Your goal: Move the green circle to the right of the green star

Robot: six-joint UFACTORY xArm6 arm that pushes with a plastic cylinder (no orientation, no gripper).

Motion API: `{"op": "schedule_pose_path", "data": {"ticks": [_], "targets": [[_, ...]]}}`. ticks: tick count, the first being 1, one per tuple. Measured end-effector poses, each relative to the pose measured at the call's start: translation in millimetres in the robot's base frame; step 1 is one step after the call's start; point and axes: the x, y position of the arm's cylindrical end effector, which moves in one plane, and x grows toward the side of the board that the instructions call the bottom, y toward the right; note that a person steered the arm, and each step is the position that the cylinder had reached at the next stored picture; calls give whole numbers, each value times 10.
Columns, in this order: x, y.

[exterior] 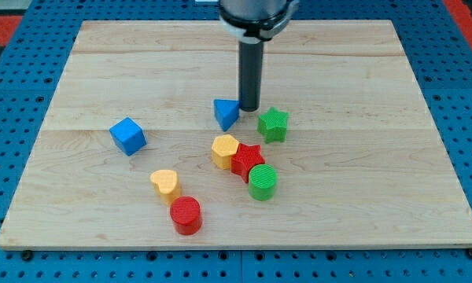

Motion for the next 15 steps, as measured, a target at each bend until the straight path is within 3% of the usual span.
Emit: {"op": "schedule_pose_path", "data": {"ticks": [1,3,4,6,8,10,11,12,13,14,15], "targets": [[212,-2],[71,-1376],[265,-1288],[307,-585],[341,419],[754,373],[976,674],[1505,754],[1893,302],[1527,-239],[1189,166]]}}
